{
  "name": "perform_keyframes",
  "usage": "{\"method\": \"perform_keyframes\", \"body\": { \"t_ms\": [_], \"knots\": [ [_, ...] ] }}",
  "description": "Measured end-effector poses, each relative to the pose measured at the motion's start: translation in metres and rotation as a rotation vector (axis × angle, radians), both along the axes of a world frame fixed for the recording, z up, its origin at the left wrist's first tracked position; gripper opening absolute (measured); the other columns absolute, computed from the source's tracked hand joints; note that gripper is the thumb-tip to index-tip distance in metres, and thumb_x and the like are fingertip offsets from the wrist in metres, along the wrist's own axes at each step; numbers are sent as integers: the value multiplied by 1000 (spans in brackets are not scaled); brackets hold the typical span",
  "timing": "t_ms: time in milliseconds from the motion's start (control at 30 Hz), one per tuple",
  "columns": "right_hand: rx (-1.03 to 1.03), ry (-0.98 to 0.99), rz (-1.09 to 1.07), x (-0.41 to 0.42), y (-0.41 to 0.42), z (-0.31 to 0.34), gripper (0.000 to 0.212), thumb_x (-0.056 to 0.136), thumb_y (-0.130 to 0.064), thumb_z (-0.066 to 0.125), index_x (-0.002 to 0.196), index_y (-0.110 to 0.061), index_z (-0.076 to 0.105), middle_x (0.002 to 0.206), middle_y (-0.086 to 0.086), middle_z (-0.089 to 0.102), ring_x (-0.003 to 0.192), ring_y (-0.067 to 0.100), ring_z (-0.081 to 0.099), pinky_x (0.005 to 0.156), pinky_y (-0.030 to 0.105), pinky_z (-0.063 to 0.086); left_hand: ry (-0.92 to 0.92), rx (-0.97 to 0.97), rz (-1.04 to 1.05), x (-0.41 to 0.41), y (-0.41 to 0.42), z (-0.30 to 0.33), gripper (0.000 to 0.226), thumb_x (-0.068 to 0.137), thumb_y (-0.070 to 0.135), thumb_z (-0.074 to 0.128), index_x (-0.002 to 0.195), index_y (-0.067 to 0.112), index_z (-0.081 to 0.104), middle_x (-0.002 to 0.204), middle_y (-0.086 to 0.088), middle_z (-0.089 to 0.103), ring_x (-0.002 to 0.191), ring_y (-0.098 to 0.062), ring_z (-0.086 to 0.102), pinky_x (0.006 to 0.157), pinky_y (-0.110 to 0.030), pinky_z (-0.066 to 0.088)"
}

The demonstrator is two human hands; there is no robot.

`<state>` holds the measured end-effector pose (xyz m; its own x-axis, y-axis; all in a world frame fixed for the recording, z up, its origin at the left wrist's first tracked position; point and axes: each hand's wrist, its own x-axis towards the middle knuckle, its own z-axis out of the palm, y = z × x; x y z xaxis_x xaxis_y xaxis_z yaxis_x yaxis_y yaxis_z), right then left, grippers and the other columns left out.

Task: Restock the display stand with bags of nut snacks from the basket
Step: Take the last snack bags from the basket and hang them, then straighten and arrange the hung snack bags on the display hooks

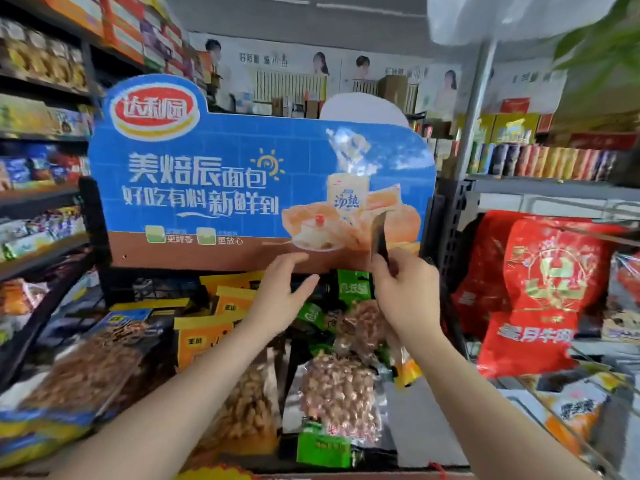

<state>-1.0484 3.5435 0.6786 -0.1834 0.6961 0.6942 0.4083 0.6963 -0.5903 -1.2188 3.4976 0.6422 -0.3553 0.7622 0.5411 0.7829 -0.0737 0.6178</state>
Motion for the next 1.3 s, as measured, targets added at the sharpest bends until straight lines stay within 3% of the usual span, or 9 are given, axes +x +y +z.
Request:
{"method": "perform_keyframes", "body": {
  "t_ms": [133, 300, 400, 533, 633, 733, 1000, 1133, 1300],
  "knots": [
    [43, 39, 111, -56, -27, 21, 46, 90, -21, 54, 50, -24, 32, 45, -3, 39, 44, 12, 36, 47, 31, 21, -79, -49, -283, -21, -71, 18, 31, 93, 32, 44, 124, 36, 44, 113, 25, 49, 101, 10, 50, 83, -6, 41],
    [-39, -245, 123, -143, -58, -2, 33, 88, -19, 52, 58, -10, 45, 68, 21, 62, 67, 35, 60, 55, 32, 35, -53, -262, -253, -91, -124, 6, 36, 92, 40, 42, 127, 40, 39, 124, 21, 47, 112, 2, 47, 93, -22, 43],
    [-202, -533, 113, -186, -75, -51, 31, 93, -27, 45, 71, -7, 54, 80, 15, 65, 84, 36, 65, 66, 37, 46, 319, -414, -42, -136, -149, -13, 41, 91, 44, 44, 129, 29, 43, 133, 9, 48, 121, -10, 45, 95, -25, 42],
    [-140, -849, 53, -215, -85, -102, 47, 98, -47, 25, 103, -14, 57, 106, 11, 66, 115, 32, 52, 97, 45, 39, 497, -661, -8, -173, -176, -39, 67, 86, 62, 32, 142, 27, 24, 152, 8, 20, 138, -13, 20, 111, -31, 23],
    [-159, -858, 60, -213, -88, -103, 50, 98, -47, 21, 123, -16, 50, 129, 8, 57, 131, 29, 37, 100, 43, 39, 478, -662, -88, -185, -190, -46, 106, 56, 87, -1, 145, 30, 12, 155, 12, 5, 142, -9, 6, 115, -33, 13],
    [-152, -963, 95, -206, -90, -96, 48, 97, -46, 27, 129, -16, 46, 135, 7, 51, 128, 30, 41, 100, 43, 42, 495, -670, -118, -195, -197, -43, 98, 61, 81, 2, 144, 31, 12, 155, 13, 5, 142, -9, 7, 115, -31, 15],
    [-602, -533, 258, -241, -102, -62, 31, 92, -30, 50, 81, -2, 54, 75, 13, 53, 65, 23, 49, 58, 29, 37, 741, -483, -77, -220, -206, -31, 51, 92, 52, 33, 136, 27, 34, 140, 8, 41, 122, -11, 44, 90, -29, 46],
    [-955, -175, 393, -267, -105, -60, 30, 86, -20, 64, 109, 0, 58, 99, 14, 62, 80, 24, 61, 63, 29, 56, 717, -448, -123, -224, -208, -36, 47, 91, 50, 36, 135, 31, 37, 140, 11, 39, 119, -10, 46, 85, -27, 46],
    [-691, -239, 757, -268, -106, -35, 16, 88, -10, 61, 100, -19, 68, 91, -4, 69, 83, 10, 65, 67, 21, 49, 675, -303, -8, -233, -201, -21, 71, 85, 47, 53, 144, 23, 20, 153, 0, 19, 139, -21, 24, 109, -36, 30]
  ]
}}
